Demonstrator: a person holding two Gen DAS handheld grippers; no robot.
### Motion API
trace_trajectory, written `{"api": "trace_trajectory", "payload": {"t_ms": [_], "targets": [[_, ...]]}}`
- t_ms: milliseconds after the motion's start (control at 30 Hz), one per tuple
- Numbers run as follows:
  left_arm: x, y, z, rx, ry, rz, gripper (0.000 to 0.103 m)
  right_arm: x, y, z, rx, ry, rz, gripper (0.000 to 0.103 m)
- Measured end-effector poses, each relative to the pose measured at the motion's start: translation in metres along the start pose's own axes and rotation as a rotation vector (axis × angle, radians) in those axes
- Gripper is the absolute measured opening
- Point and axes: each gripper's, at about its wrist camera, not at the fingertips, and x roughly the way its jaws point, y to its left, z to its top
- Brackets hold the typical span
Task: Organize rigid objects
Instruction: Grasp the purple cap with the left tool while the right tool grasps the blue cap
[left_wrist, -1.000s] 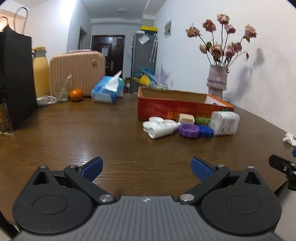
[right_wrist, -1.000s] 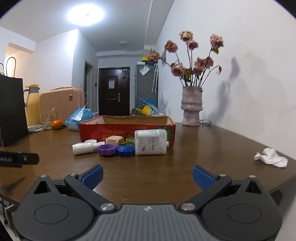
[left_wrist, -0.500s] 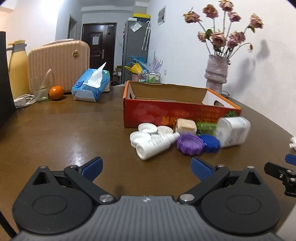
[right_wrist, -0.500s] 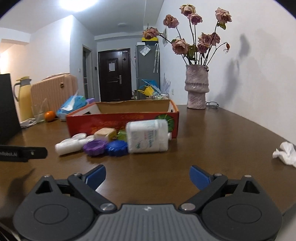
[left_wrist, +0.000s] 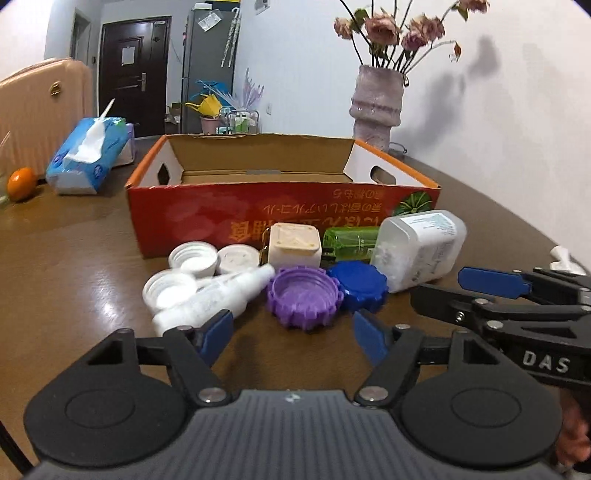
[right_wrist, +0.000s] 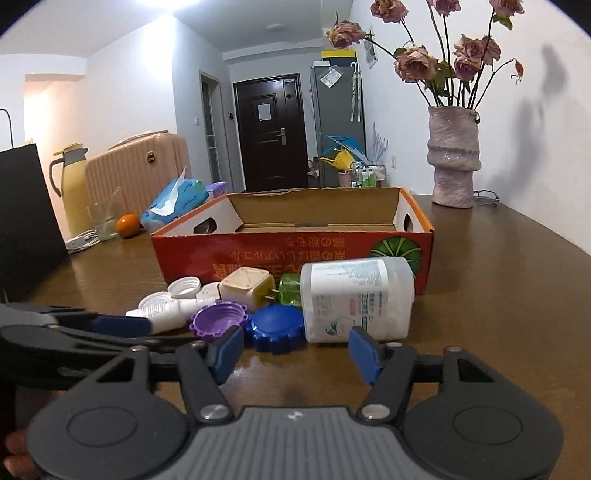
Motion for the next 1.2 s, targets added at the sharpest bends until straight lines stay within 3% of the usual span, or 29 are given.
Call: {"api": "trace_trajectory", "payload": {"t_ms": [233, 267, 333, 600, 833, 933, 1067, 1167, 1200], "targets": [[0.030, -0.008, 0.009, 0.018, 0.051, -0.019, 0.073, 0.007, -0.017, -0.002, 0.031, 0.032, 0.017, 0.055], [0.033, -0.008, 0.009, 0.013, 0.055, -0.020, 0.070, 0.007, -0.019, -0.003, 0.037, 0.038, 0.022, 0.052], [0.034, -0.009, 0.009, 0.013, 0.045, -0.004, 0.051, 0.008, -0.021, -0.005, 0.043, 0.048, 0.037, 0.049], [0.014, 0.000, 0.001, -0.007, 0.037, -0.024, 0.051, 0.022, -0.006, -0.001, -0.001, 0.073, 0.069, 0.049], [-0.025, 0.029, -0.016, -0.050, 0.025, 0.023, 0.051, 0.045, 0.014, 0.010, -0.051, 0.106, 0.077, 0.051], [-0.037, 0.041, -0.022, -0.063, 0.014, 0.047, 0.051, 0.059, 0.023, 0.013, -0.065, 0.132, 0.029, 0.051], [-0.047, 0.057, -0.026, -0.102, 0.001, 0.055, 0.051, 0.074, 0.034, 0.015, -0.087, 0.148, -0.034, 0.063], [-0.055, 0.064, -0.029, -0.115, -0.010, 0.055, 0.051, 0.082, 0.041, 0.017, -0.112, 0.161, -0.063, 0.060], [-0.059, 0.065, -0.030, -0.118, -0.016, 0.054, 0.051, 0.083, 0.042, 0.017, -0.114, 0.165, -0.071, 0.052]]}}
